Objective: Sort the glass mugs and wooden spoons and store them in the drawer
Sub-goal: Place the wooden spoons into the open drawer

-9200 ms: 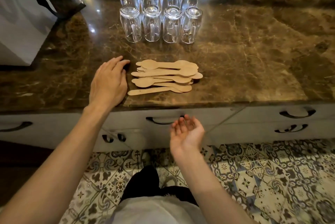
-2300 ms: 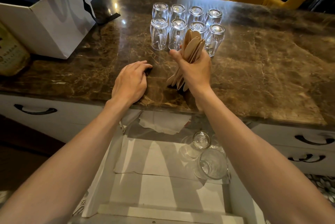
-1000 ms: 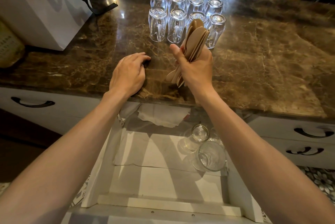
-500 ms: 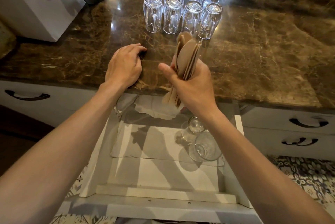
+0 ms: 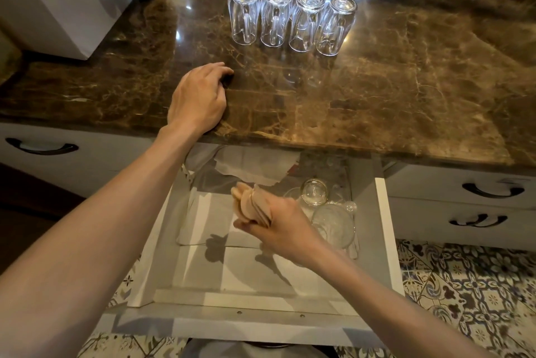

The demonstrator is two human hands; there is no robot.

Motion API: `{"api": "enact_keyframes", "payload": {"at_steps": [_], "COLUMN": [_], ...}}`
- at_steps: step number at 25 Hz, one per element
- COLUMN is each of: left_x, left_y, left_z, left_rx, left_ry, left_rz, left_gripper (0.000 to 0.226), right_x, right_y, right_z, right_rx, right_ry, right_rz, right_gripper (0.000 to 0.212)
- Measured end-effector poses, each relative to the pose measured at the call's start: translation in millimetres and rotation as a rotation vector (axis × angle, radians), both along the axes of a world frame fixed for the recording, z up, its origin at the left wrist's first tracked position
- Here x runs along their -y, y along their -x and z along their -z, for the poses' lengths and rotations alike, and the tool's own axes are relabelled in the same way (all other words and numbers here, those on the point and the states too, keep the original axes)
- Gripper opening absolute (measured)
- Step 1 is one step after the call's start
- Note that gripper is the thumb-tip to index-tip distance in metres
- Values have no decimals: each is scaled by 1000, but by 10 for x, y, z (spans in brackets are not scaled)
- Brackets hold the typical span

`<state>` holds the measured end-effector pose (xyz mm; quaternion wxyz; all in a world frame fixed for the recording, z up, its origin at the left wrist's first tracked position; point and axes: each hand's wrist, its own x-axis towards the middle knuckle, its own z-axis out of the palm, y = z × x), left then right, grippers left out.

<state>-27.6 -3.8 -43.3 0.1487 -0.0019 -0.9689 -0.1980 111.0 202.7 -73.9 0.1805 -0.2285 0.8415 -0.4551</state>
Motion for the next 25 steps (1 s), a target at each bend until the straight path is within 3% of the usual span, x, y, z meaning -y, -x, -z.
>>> {"api": "enact_keyframes", "payload": {"at_steps": [3, 6, 16, 25], "left_x": [9, -3, 6, -13], "left_y": [-5, -9, -31, -56], "left_z": [-13, -25, -31, -20], "left_rx": [4, 4, 20, 31], "left_ry": [-6, -11, -15, -14], "left_rz": [-3, 5, 1, -2], "left_gripper": [39, 39, 39, 39], "right_x": [-61, -175, -457, -860], "right_y": [-108, -192, -289, -271], "right_z": [263, 488, 787, 866], "right_rx": [66, 148, 199, 317], "right_ry": [-259, -396, -612, -768], "right_rz": [-154, -269, -467, -532], "right_gripper": [18, 18, 37, 24]}}
